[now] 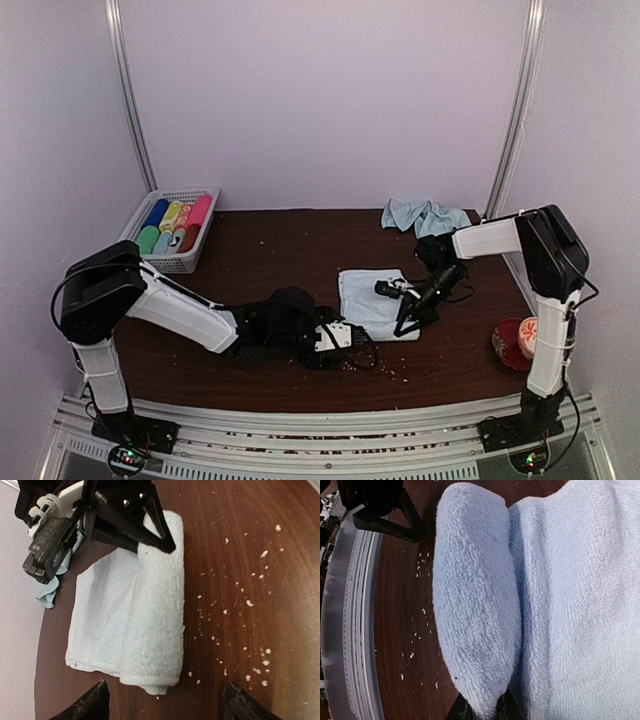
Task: Roll the towels
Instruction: Roll the towel at the center of the board.
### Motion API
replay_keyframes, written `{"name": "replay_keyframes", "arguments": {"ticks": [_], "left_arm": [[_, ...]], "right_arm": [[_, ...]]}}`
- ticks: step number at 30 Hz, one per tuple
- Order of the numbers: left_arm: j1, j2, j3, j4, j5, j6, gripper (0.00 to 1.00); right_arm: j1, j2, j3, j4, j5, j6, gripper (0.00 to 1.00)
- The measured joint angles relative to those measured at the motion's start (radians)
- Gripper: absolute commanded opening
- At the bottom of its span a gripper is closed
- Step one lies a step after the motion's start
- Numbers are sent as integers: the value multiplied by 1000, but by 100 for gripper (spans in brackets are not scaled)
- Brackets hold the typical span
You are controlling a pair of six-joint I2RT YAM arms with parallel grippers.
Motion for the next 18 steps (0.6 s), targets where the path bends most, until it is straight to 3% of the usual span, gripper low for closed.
{"name": "replay_keyframes", "arguments": {"ticks": [10,15,18], "left_arm": [[-27,131,79,74,-106,138,77],[-44,153,86,116,-113,198,68],[-45,179,101,134,-121,237,54]], "right_arm": [[-22,71,68,-132,-39,-2,13],[-27,90,81,-158,-48,6,13],[-28,101,92,-170,-52,10,13]]}}
